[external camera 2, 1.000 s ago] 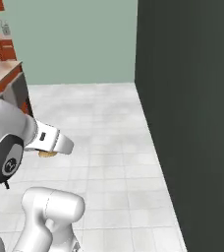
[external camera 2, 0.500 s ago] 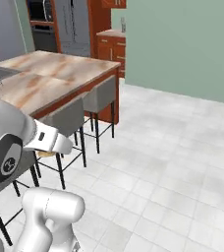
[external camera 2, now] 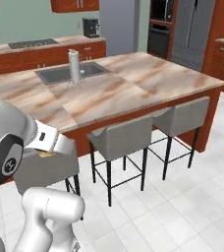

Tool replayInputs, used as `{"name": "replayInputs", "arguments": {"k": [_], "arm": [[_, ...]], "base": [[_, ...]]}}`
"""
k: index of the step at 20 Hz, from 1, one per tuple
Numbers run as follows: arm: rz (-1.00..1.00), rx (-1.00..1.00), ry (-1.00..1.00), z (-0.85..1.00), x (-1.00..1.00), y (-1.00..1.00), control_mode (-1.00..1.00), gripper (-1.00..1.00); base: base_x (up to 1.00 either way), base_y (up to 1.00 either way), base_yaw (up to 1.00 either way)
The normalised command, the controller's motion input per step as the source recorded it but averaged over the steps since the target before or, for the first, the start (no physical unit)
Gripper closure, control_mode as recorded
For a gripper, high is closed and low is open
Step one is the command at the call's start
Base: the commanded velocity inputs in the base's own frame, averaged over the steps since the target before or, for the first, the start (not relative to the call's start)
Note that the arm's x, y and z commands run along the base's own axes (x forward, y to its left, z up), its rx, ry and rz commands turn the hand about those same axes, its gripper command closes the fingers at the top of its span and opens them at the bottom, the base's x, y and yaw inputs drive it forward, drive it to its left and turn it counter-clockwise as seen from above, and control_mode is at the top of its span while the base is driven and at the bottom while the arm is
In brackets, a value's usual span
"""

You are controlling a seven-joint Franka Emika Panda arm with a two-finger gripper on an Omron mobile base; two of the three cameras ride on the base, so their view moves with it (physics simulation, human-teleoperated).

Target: Get the candle and the wine from the cabinet and move them to the dining counter.

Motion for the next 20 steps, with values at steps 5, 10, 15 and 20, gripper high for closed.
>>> {"name": "replayInputs", "arguments": {"k": [5, 10, 15, 20], "arm": [[0.00, 0.00, 0.00, 0.00, 0.00, 0.00, 1.00, 1.00], [0.00, 0.00, 0.00, 0.00, 0.00, 0.00, 1.00, 1.00], [0.00, 0.00, 0.00, 0.00, 0.00, 0.00, 1.00, 1.00], [0.00, 0.00, 0.00, 0.00, 0.00, 0.00, 1.00, 1.00]], "base": [[0.59, 0.00, 0.83], [0.44, 0.12, 0.77], [0.57, 0.03, 0.52], [0.57, -0.05, 0.09]]}}
